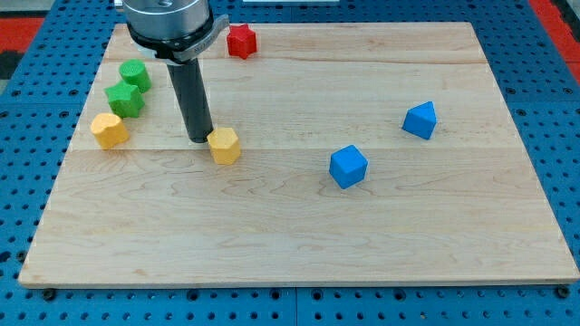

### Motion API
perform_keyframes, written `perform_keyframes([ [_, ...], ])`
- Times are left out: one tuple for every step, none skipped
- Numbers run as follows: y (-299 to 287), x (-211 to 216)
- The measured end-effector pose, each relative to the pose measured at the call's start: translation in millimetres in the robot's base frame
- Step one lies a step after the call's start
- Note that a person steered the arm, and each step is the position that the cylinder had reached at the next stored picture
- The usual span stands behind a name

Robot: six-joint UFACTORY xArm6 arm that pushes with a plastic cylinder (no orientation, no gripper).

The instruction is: Locate the yellow heart above the yellow hexagon

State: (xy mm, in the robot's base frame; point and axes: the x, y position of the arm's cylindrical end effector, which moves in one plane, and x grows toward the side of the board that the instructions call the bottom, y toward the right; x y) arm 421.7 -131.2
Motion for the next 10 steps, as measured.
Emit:
perform_keyframes([
  [-77,26],
  [-138,42],
  [-169,33],
  [-166,6],
  [-133,4],
  [-85,2],
  [-47,-8],
  [-11,-24],
  [20,-10],
  [50,-15],
])
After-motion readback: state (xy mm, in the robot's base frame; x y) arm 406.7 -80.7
